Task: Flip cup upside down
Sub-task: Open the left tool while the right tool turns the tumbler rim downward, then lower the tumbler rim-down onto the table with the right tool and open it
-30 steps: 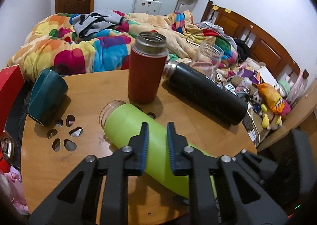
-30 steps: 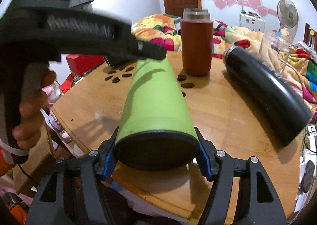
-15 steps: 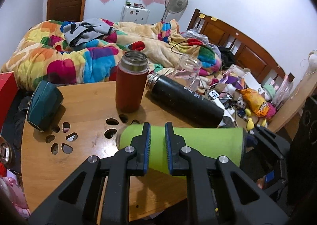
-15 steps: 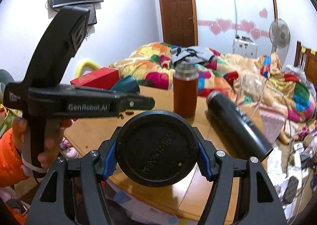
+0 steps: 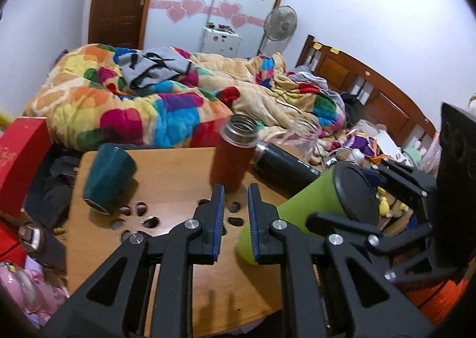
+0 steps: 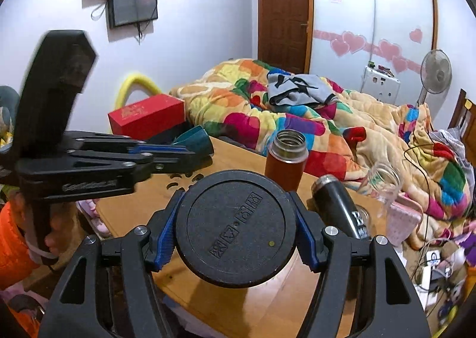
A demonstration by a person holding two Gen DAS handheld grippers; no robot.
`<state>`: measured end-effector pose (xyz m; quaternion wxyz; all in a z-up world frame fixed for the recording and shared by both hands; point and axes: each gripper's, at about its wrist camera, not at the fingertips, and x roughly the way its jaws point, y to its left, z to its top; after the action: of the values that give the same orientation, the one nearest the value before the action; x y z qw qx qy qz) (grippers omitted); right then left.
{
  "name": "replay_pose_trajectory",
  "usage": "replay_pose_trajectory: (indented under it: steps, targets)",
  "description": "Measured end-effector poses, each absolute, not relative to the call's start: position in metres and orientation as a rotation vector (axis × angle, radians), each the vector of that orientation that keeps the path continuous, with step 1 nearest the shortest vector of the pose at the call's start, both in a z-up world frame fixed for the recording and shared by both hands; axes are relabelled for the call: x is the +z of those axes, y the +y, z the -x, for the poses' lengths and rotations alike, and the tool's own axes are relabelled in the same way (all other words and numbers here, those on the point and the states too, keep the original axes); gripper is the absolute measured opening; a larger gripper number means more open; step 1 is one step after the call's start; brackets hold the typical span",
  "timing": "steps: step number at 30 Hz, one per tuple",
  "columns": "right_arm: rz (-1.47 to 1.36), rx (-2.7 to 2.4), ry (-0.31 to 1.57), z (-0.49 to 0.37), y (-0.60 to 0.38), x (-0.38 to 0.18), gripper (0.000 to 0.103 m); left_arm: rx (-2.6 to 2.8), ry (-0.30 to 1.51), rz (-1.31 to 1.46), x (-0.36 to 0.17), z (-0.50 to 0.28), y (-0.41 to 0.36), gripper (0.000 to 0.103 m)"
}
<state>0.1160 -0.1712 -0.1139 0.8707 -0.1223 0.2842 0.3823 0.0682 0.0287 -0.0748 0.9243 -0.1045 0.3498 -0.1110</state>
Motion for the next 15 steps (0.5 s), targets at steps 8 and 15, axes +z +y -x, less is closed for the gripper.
replay_pose_trajectory:
  steps: [8,15]
  targets:
    - [0.276,0.775,0.656,-0.138,-0.145,-0.111,0.063,-0.188,0.704,0.214,-0.072,-0.058,0.044,0.031]
    - [0.255,0.751,0.695,-0.156,-0.136,-0.111,0.063,-0.175,0.682,0.216,-0.068,-0.054,0.047,0.052]
